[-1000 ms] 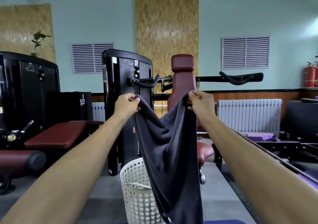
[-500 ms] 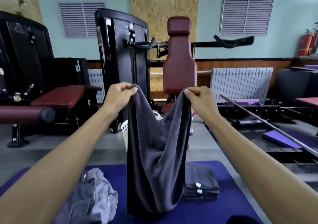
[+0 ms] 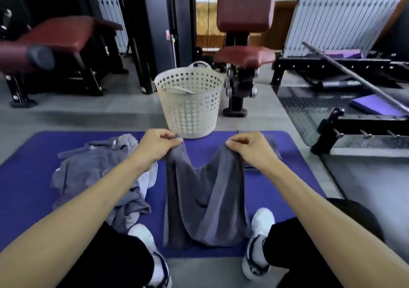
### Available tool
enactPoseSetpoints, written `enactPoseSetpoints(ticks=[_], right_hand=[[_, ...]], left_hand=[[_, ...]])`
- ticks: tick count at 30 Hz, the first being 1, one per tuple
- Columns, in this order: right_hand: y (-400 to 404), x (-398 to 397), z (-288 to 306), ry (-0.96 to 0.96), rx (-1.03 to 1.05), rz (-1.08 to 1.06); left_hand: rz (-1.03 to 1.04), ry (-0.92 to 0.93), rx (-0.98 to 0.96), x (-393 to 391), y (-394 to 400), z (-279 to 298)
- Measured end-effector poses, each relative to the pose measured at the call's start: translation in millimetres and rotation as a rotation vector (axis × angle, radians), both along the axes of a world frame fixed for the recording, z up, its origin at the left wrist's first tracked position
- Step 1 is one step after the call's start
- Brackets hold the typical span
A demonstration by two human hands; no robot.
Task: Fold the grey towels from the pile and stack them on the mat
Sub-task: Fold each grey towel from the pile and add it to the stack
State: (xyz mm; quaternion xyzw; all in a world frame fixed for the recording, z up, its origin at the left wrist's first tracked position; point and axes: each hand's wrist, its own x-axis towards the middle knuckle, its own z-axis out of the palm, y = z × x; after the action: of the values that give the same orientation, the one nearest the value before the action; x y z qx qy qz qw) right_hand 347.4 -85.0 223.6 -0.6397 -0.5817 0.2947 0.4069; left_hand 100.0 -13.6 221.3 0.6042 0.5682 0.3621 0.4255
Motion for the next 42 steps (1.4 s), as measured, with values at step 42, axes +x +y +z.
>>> enactPoseSetpoints(ticks=[42], right_hand=[[304.9,-46.4,-423.6,-0.176,-0.344,0.396]], left_hand=[[-0.317,0.229,-0.343,-46.4,281.4,-394.3]])
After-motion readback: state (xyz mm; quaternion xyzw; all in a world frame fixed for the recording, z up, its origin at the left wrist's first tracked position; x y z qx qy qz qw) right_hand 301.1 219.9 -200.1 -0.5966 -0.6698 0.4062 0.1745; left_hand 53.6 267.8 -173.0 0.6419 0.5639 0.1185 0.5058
